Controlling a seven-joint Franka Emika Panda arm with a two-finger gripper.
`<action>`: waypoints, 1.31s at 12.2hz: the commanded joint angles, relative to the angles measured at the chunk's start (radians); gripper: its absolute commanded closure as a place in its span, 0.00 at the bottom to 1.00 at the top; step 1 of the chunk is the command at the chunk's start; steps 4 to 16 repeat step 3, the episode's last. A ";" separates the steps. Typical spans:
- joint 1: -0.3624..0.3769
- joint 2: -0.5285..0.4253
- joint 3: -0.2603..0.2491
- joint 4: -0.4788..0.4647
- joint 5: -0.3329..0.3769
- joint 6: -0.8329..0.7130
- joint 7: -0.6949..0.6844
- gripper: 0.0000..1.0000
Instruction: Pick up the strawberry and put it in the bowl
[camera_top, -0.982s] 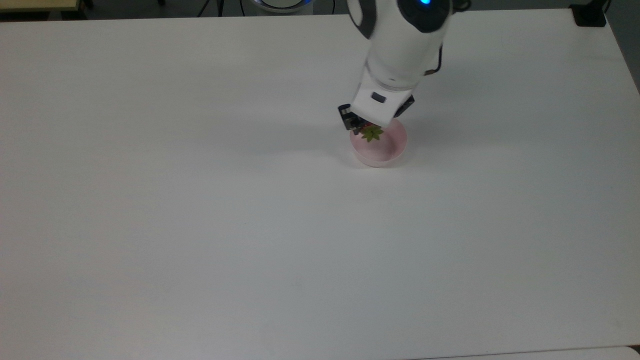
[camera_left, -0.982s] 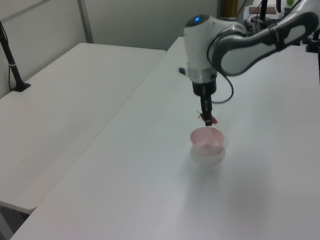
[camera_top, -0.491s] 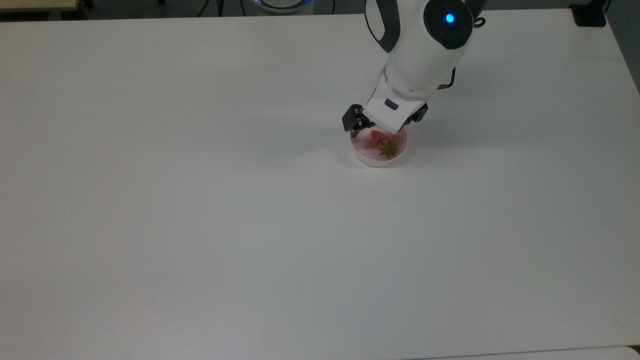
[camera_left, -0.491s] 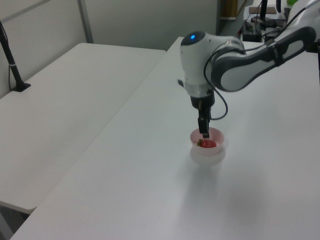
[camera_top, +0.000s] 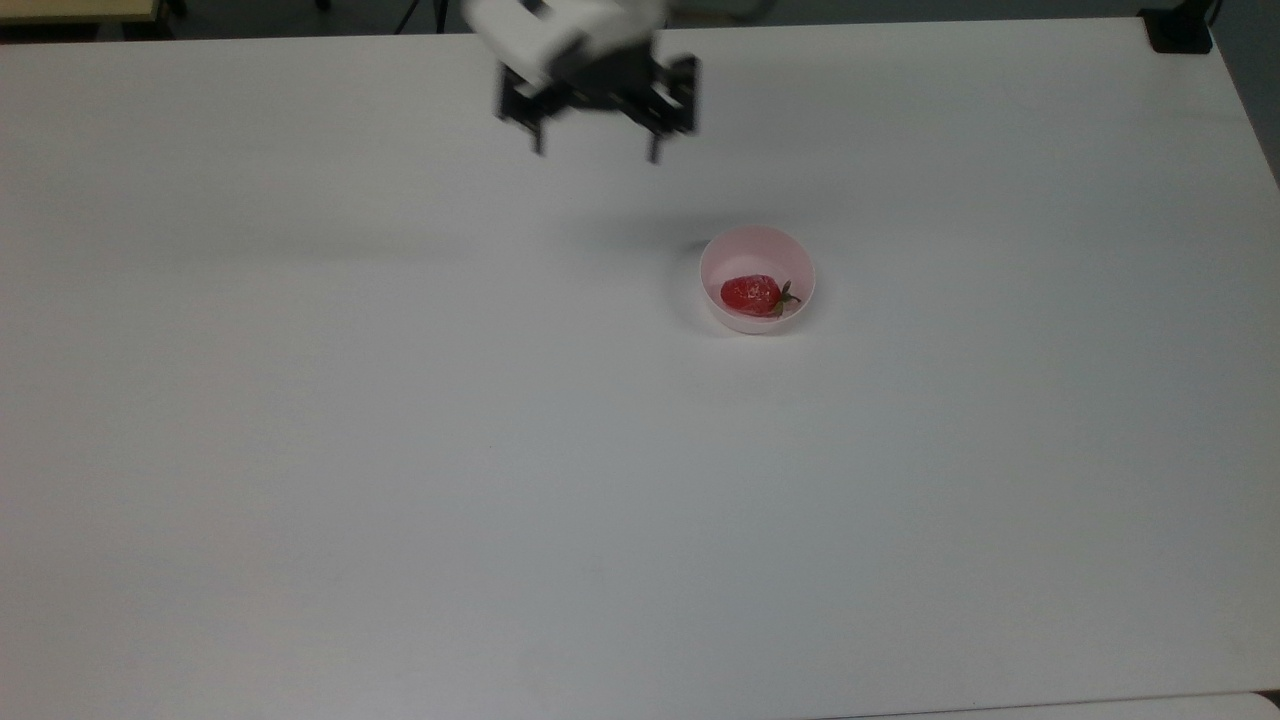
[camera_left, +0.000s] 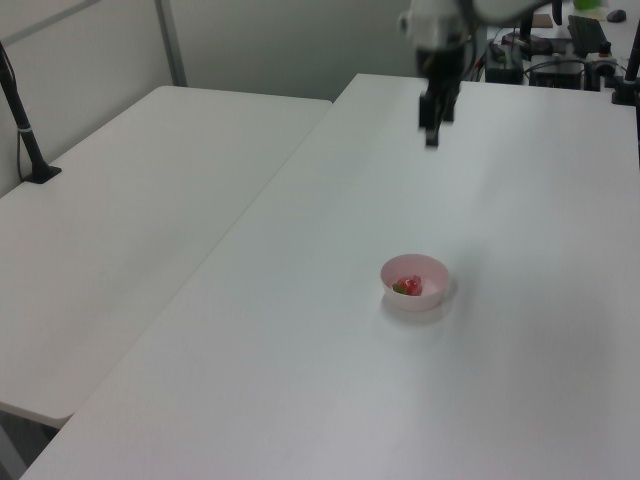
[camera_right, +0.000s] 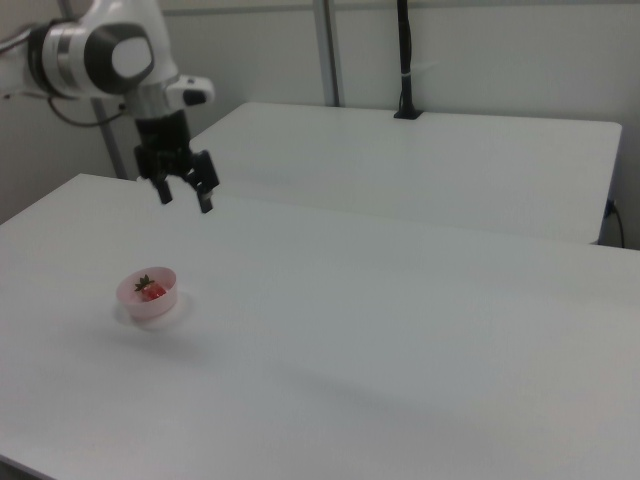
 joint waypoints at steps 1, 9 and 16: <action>-0.122 -0.050 0.066 -0.042 -0.008 -0.006 0.001 0.00; -0.131 -0.050 0.068 -0.044 -0.008 -0.005 -0.005 0.00; -0.131 -0.050 0.068 -0.044 -0.008 -0.005 -0.005 0.00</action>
